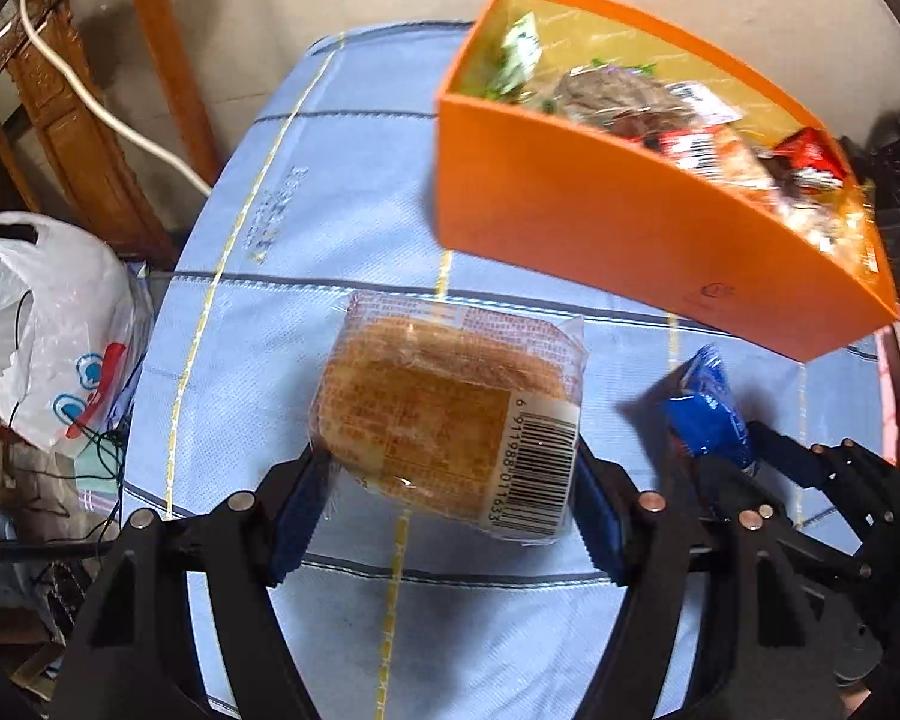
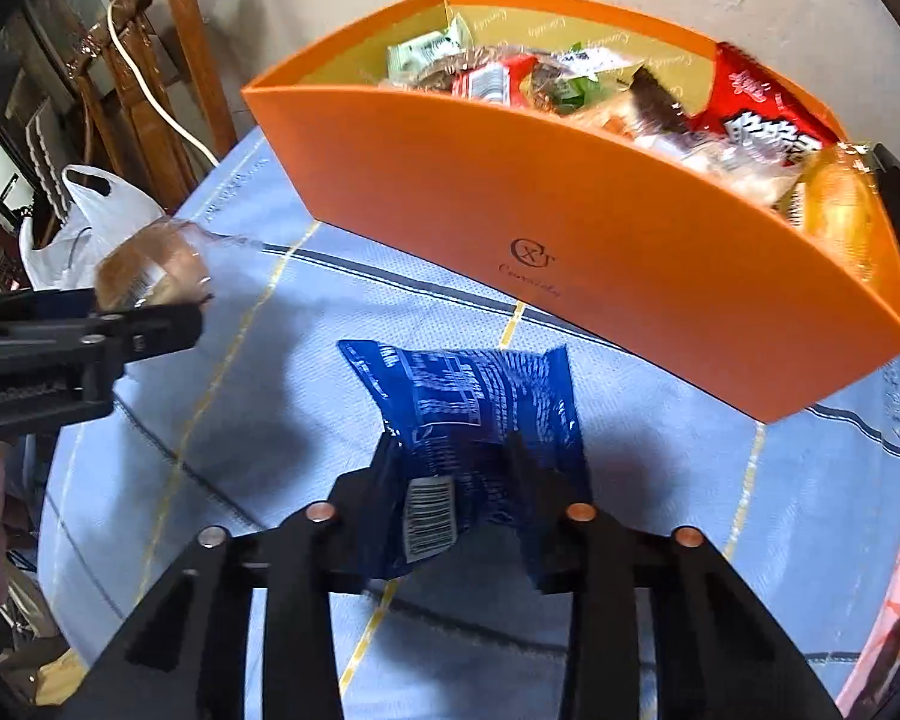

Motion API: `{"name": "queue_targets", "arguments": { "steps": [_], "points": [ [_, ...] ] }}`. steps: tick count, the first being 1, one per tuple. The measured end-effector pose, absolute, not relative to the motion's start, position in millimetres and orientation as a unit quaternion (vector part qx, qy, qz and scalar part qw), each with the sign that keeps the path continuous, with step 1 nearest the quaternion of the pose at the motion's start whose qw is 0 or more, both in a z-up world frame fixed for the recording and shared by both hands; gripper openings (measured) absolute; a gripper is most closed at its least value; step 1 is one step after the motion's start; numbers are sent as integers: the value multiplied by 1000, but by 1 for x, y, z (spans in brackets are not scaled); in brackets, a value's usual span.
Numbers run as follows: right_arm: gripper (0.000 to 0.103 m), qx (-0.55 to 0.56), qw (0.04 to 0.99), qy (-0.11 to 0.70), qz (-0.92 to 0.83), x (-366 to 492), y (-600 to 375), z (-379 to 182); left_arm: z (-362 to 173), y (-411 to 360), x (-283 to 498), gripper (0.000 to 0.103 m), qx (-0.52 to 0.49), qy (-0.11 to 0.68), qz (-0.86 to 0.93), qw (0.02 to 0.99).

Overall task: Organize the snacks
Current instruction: 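Grasp the wrapped bread roll with left tool while right tool grasps blue biscuit bag, then carry the bread roll and blue bag into the orange box and release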

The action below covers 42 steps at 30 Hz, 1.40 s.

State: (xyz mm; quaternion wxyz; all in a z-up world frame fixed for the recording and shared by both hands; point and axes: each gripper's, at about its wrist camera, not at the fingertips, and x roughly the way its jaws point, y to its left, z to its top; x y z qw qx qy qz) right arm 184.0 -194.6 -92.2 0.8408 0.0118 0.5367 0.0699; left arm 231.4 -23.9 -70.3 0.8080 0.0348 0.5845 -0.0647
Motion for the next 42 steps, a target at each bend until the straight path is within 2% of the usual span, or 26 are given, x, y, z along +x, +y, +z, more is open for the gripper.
{"name": "queue_targets", "arguments": {
  "steps": [1,2,4,5,7,8,9,12,14,18,20,21,23,27,29,31,36,42],
  "points": [
    [34,16,842,535,68,180,-197,-91,-67,-27,230,70,36,581,-67,810],
    [26,19,841,537,67,178,-200,-91,-64,-28,228,70,38,578,-69,812],
    [27,32,836,543,70,174,-208,-94,-58,-33,224,70,40,575,-76,814],
    [31,36,835,544,73,171,-209,-98,-57,-34,223,70,41,574,-77,814],
    [45,25,834,547,61,176,-201,-105,-57,-35,219,70,45,575,-80,813],
    [65,13,834,549,49,174,-200,-108,-57,-36,218,70,46,576,-79,813],
    [79,-4,833,552,36,176,-198,-111,-56,-37,216,70,46,577,-78,812],
    [93,-45,836,546,28,181,-192,-115,-57,-34,215,70,44,580,-77,810],
    [98,-67,834,547,32,185,-191,-121,-57,-32,214,70,43,581,-75,809],
    [99,-78,817,568,55,197,-187,-139,-60,-27,216,70,37,585,-70,808],
    [98,-76,813,574,59,200,-186,-145,-62,-26,217,70,36,586,-67,806],
    [87,-69,815,573,56,201,-188,-146,-63,-27,217,70,37,587,-67,806],
    [78,-71,812,577,50,201,-189,-146,-65,-27,217,70,38,589,-67,804],
    [53,-33,826,560,51,194,-205,-127,-67,-31,217,70,38,593,-68,802],
    [51,16,832,551,54,186,-222,-113,-66,-32,216,70,40,592,-70,802],
    [44,41,836,544,57,177,-232,-104,-65,-35,216,70,44,591,-75,802],
    [39,82,846,524,60,156,-254,-82,-59,-43,213,70,50,586,-86,804],
    [38,94,843,526,51,147,-260,-77,-58,-51,210,70,57,585,-97,803]
  ]
}}
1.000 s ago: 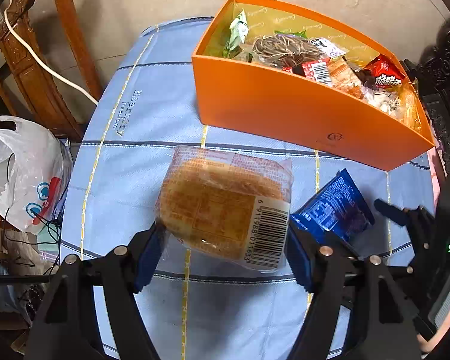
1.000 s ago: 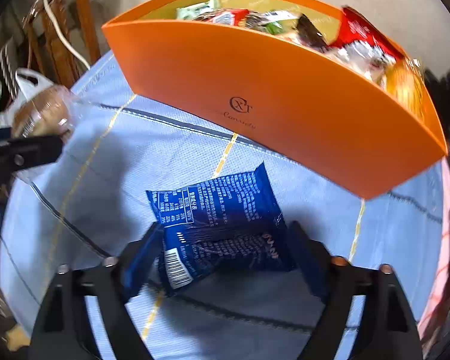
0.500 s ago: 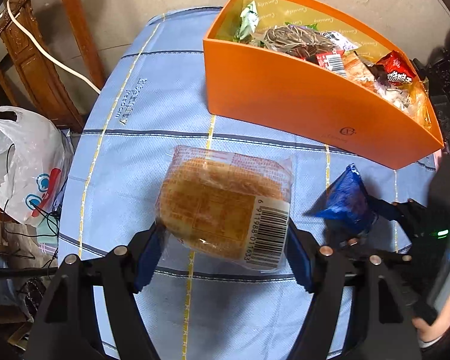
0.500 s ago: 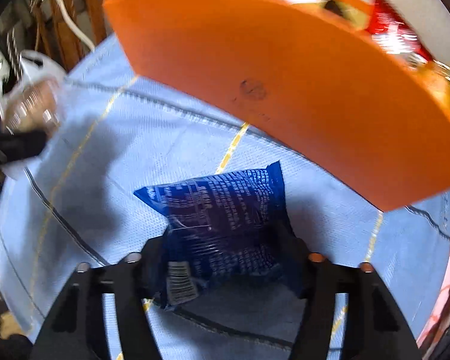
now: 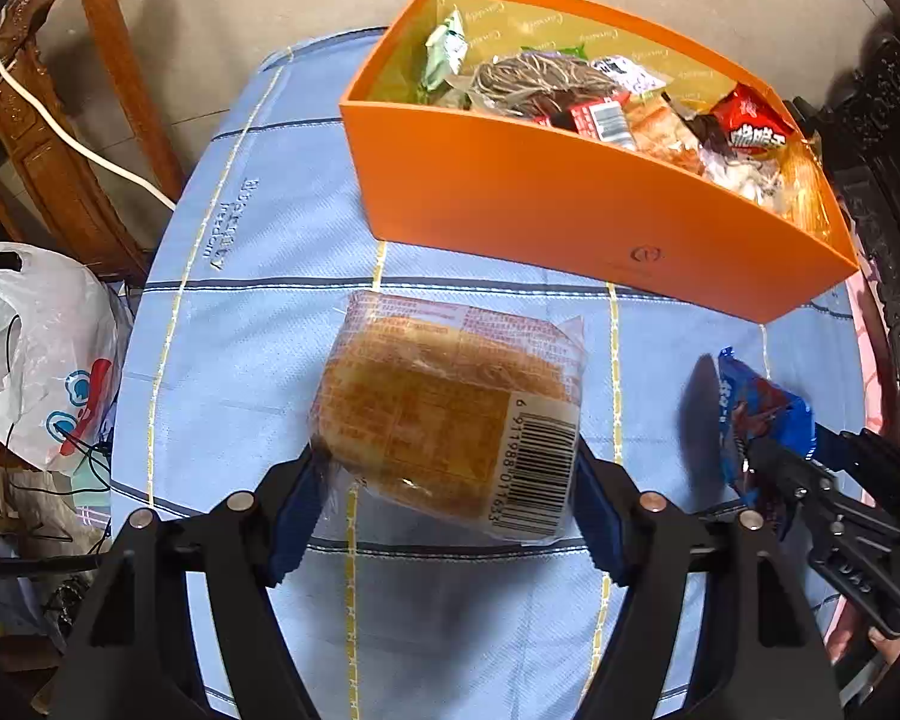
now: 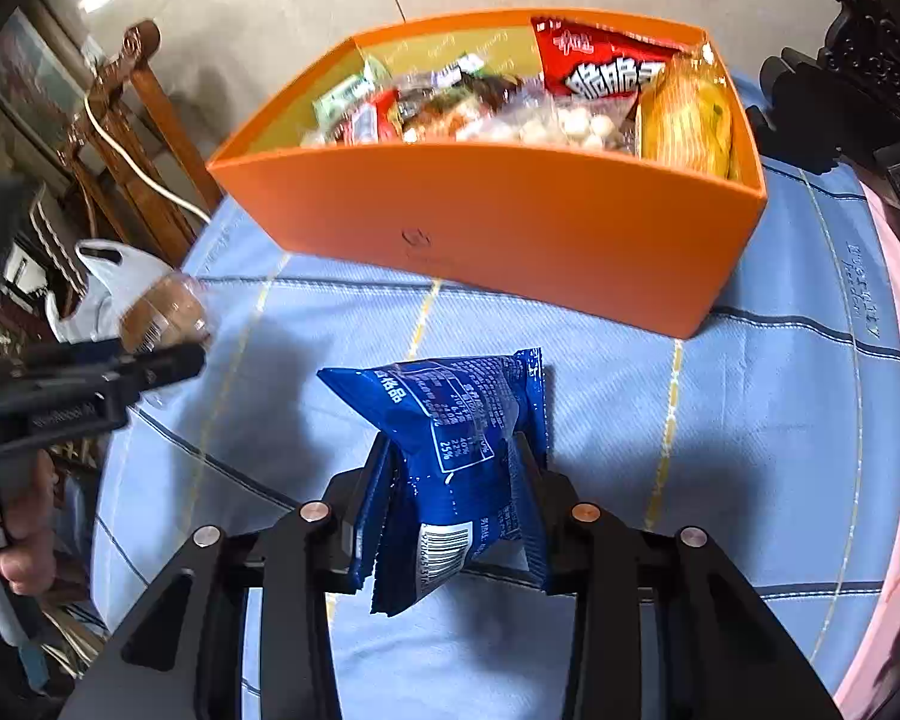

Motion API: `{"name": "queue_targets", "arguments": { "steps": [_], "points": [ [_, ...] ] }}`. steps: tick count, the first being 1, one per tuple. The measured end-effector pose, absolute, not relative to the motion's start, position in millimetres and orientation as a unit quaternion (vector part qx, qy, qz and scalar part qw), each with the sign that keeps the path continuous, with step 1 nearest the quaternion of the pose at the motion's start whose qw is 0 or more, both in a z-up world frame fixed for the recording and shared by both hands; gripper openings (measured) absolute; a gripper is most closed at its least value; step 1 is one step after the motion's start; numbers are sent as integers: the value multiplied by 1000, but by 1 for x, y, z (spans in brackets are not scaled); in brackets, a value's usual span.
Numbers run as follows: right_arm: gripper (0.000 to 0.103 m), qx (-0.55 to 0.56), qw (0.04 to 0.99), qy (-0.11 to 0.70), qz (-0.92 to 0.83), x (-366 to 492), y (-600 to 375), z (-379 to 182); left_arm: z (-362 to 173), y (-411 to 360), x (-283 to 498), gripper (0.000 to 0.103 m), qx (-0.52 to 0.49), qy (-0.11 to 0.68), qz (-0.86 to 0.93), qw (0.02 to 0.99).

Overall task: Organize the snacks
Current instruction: 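Carry the bread roll and blue bag into the orange box and release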

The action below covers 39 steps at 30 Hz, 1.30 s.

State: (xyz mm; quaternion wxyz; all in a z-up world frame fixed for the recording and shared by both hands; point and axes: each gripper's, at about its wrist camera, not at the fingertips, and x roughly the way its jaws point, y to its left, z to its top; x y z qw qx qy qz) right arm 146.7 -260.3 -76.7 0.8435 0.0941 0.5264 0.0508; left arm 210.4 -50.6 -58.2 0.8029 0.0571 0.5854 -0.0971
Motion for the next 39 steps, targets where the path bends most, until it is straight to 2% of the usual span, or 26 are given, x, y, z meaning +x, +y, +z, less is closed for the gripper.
{"name": "queue_targets", "arguments": {
  "steps": [2,6,10,12,16,18,20,23,24,28,39],
  "points": [
    [41,81,841,532,45,150,-254,-87,-60,-52,209,70,59,587,-98,801],
    [58,20,825,564,29,164,-237,-112,-65,-53,207,70,63,592,-101,797],
    [66,-64,821,568,13,171,-217,-129,-68,-52,209,71,62,596,-101,794],
    [75,-96,813,574,5,174,-210,-134,-70,-51,211,71,59,599,-100,792],
    [81,-82,804,589,-9,174,-216,-136,-72,-50,212,71,55,601,-100,791],
    [97,-96,806,583,-30,168,-220,-139,-75,-49,213,71,53,604,-98,789],
    [96,-63,810,583,-26,165,-227,-141,-78,-50,214,71,53,607,-99,787],
    [86,-14,805,593,-9,164,-238,-142,-79,-57,213,71,58,608,-102,785],
    [69,-15,808,588,-6,162,-238,-139,-79,-60,212,71,62,608,-105,785],
    [68,62,819,571,16,152,-251,-119,-75,-63,211,71,63,604,-108,787],
    [69,74,877,473,40,125,-266,-16,-30,-66,211,71,56,564,-123,815]
  ]
}}
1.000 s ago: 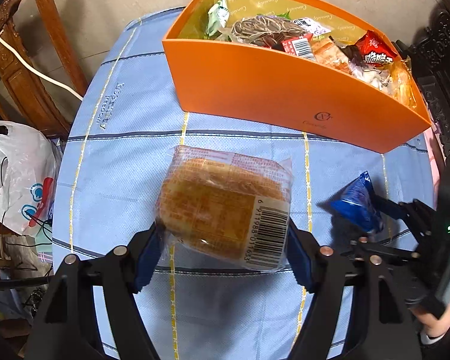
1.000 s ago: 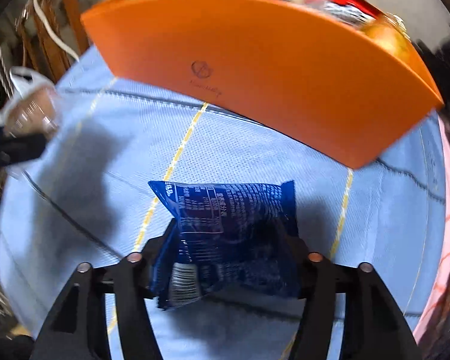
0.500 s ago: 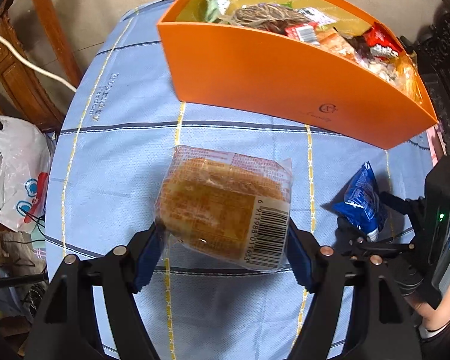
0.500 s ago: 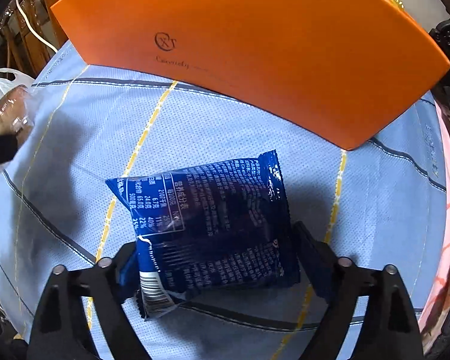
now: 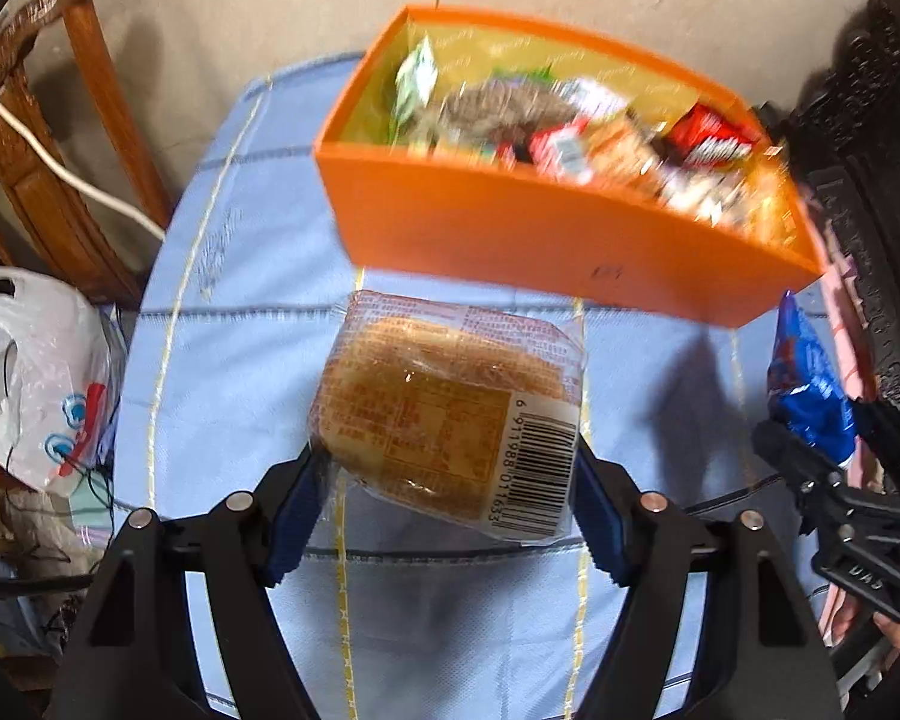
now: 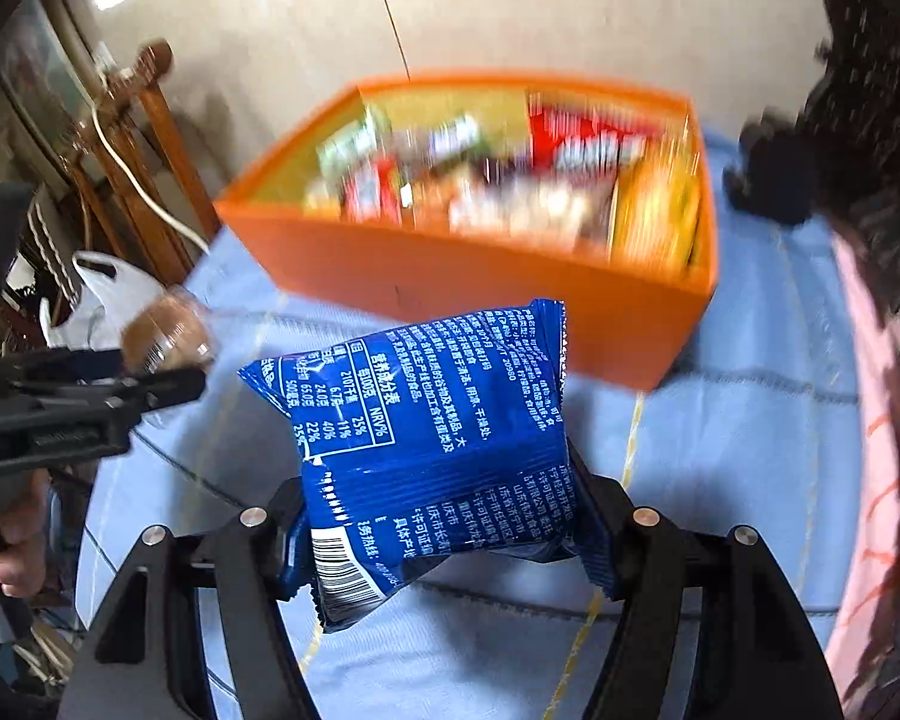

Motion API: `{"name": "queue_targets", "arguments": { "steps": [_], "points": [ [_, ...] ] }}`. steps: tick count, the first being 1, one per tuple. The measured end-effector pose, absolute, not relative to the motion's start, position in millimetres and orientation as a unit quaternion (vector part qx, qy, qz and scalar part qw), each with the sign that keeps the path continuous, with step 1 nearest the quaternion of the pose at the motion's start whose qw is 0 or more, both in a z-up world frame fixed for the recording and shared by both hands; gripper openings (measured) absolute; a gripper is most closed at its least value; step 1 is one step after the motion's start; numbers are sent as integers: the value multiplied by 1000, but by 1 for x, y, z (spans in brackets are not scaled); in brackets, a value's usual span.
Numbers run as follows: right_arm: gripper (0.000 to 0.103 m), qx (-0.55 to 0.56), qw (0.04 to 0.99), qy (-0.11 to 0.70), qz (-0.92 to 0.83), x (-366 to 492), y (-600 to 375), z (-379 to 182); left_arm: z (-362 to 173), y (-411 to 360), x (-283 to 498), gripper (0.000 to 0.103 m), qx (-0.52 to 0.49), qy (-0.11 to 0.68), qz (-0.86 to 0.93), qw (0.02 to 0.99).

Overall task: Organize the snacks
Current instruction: 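Carry the bread roll and blue bag into the orange box and release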

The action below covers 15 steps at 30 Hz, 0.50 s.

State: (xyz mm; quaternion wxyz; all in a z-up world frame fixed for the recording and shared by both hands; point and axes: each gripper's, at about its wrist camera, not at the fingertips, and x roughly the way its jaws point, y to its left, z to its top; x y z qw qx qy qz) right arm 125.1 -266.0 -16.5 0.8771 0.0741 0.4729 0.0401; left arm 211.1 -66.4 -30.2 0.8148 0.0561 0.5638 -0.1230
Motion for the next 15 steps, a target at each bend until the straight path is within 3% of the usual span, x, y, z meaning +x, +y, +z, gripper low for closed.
{"name": "queue_targets", "arguments": {
  "steps": [6,12,14,15],
  "points": [
    [69,76,904,420,33,158,-286,32,17,-89,234,71,59,520,-151,838],
    [72,81,914,397,2,231,-300,45,49,-130,299,72,72,488,-160,855],
    [78,88,917,389,-10,251,-305,47,46,-142,323,85,75,487,-148,857],
    [82,93,917,388,-26,257,-310,47,41,-147,336,99,88,493,-126,856]
  ]
}}
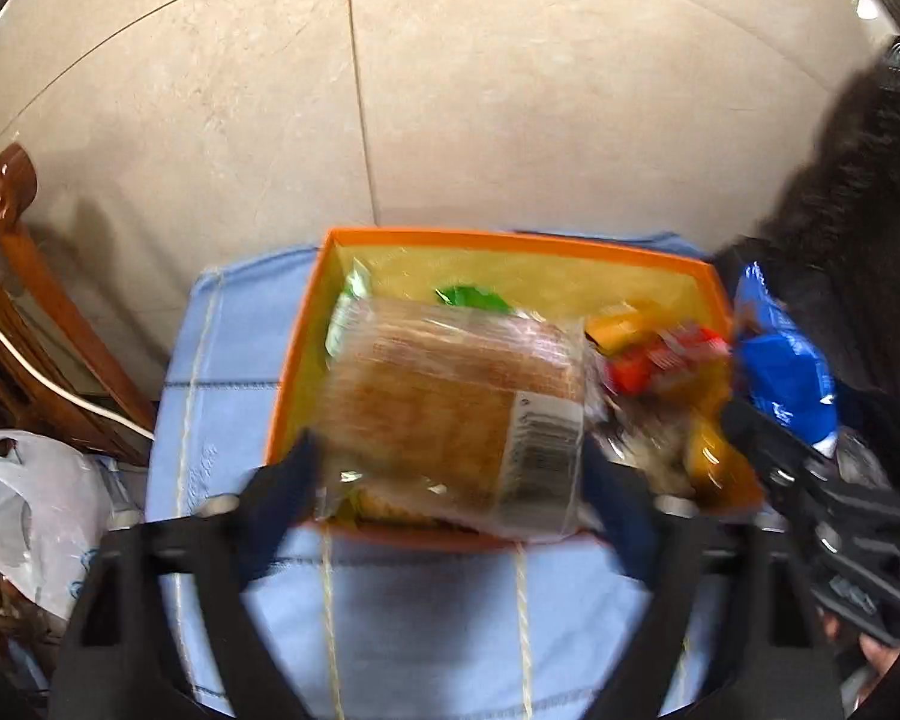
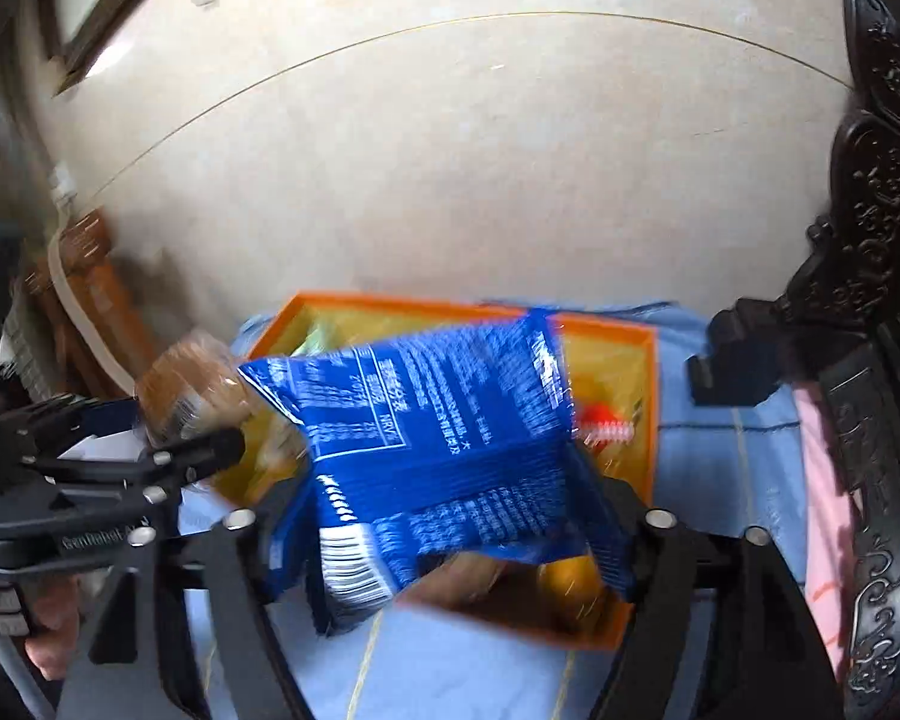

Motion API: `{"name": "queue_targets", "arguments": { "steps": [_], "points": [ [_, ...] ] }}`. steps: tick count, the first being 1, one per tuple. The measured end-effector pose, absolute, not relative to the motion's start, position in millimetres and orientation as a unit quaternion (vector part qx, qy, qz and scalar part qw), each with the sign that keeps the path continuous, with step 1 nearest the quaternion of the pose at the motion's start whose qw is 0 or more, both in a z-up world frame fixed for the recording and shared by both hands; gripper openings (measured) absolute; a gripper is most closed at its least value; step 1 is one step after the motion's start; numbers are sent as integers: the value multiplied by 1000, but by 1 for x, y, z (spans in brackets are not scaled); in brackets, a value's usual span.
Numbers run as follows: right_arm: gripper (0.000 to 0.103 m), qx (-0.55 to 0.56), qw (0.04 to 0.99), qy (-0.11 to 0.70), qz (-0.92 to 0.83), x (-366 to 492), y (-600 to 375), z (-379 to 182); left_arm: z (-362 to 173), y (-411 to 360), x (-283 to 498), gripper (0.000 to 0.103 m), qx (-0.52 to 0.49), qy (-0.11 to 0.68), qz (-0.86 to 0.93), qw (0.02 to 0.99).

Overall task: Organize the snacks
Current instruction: 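Carry the bread roll and blue bag into the orange box and release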

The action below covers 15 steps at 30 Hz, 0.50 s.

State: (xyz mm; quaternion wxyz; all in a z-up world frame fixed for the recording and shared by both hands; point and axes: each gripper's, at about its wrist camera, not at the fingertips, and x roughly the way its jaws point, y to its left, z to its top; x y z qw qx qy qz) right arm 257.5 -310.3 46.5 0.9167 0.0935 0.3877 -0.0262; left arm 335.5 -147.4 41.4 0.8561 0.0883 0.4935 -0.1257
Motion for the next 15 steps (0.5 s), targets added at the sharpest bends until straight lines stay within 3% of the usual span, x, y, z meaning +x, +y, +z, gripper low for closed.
{"name": "queue_targets", "arguments": {
  "steps": [3,15],
  "points": [
    [95,113,922,368,-36,252,-314,44,30,-153,342,98,108,504,-113,850],
    [95,105,912,394,-47,194,-304,19,22,-127,299,98,92,514,-104,846]
  ]
}}
